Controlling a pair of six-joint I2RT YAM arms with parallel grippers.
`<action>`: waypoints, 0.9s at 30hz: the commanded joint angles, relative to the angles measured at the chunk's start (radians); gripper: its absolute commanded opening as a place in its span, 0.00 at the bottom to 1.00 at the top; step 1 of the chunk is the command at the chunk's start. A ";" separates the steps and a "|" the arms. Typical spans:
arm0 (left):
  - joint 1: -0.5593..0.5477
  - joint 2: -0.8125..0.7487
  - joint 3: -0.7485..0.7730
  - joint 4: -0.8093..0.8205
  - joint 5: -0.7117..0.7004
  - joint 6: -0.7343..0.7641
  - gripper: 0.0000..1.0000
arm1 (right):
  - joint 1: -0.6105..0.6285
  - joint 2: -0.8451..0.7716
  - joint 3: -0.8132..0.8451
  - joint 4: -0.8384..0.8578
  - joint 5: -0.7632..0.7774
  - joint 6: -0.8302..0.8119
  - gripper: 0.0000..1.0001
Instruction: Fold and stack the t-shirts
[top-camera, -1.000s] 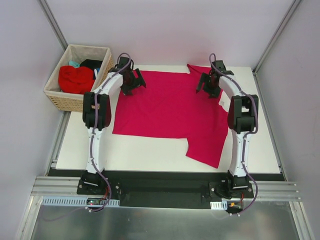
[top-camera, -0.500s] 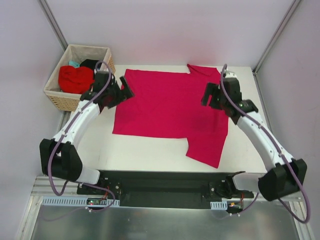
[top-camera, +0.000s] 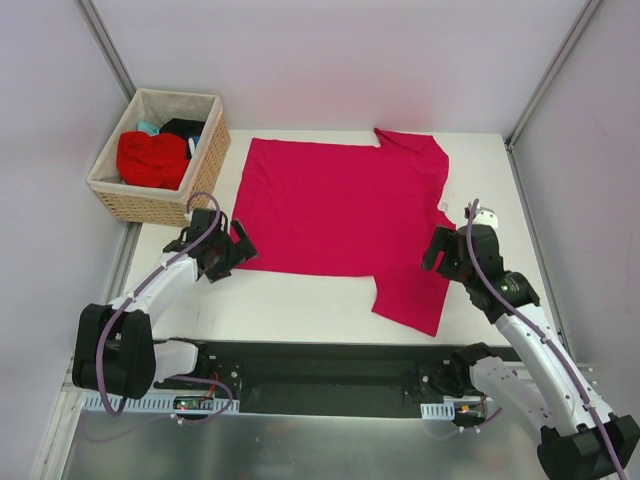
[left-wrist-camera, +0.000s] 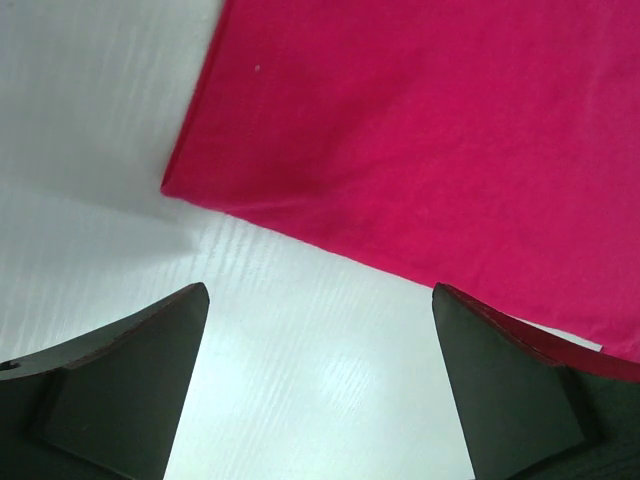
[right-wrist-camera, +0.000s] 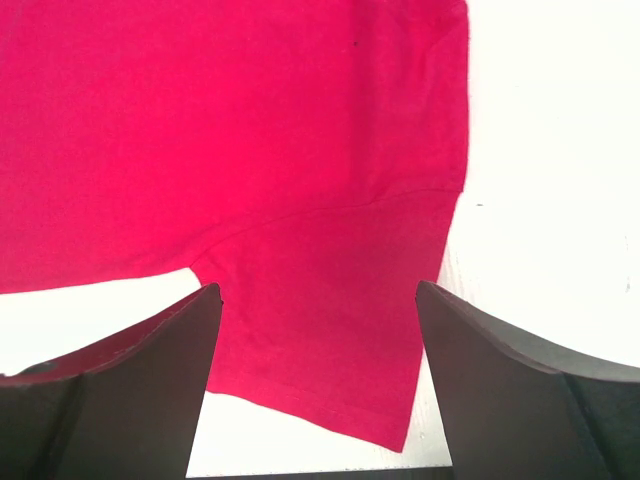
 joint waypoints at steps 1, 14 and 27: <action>0.025 -0.052 -0.054 0.060 -0.051 -0.062 0.95 | 0.006 -0.040 0.008 -0.058 0.039 0.000 0.82; 0.099 0.077 -0.046 0.100 -0.109 -0.132 0.93 | 0.008 -0.053 0.007 -0.068 -0.022 -0.014 0.82; 0.132 0.131 -0.064 0.131 -0.165 -0.195 0.76 | 0.009 -0.057 0.004 -0.077 -0.031 -0.017 0.82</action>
